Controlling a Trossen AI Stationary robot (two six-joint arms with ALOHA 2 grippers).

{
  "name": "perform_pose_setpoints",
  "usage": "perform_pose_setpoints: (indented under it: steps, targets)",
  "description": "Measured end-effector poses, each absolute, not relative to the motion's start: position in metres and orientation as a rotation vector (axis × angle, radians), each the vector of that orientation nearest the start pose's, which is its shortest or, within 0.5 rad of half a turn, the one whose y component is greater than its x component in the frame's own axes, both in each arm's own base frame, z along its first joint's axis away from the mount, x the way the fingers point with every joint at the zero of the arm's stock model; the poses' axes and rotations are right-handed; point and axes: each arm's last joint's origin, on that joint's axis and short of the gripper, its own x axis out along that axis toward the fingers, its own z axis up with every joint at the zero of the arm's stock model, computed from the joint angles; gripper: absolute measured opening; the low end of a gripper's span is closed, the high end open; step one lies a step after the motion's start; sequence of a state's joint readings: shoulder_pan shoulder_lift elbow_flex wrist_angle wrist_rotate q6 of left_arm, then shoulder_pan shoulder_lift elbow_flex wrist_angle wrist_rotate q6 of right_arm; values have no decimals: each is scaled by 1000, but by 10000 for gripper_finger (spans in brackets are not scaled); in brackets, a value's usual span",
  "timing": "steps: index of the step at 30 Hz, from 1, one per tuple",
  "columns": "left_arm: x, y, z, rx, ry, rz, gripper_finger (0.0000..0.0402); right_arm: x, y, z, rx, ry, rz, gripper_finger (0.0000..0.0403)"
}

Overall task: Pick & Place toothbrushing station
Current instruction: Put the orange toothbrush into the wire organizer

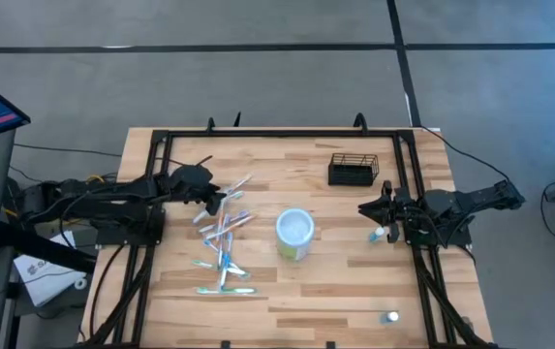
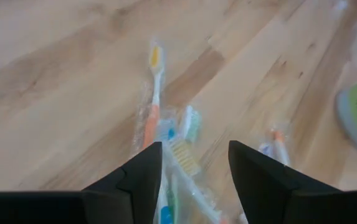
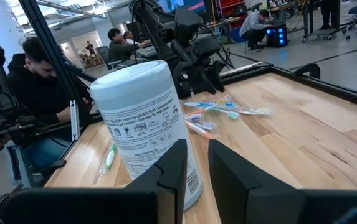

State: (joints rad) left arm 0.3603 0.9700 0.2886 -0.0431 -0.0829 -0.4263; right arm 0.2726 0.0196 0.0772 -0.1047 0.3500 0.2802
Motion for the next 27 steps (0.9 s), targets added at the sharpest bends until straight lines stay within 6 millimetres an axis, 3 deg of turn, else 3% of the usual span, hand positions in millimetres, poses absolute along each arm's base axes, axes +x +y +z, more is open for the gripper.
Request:
perform_pose_setpoints:
  steps: [10, 22, 27]
  targets:
    - [162, 65, 147, -513, 614, 617, 176, 91, 15, 178, 265, 34, -83, 59]
    - [171, 69, 130, -552, 668, 641, 176, 91, 15, 178, 265, 34, -83, 59]
    - [172, 69, 127, -553, 679, 642, 145, 91, 15, 178, 265, 34, -83, 59]
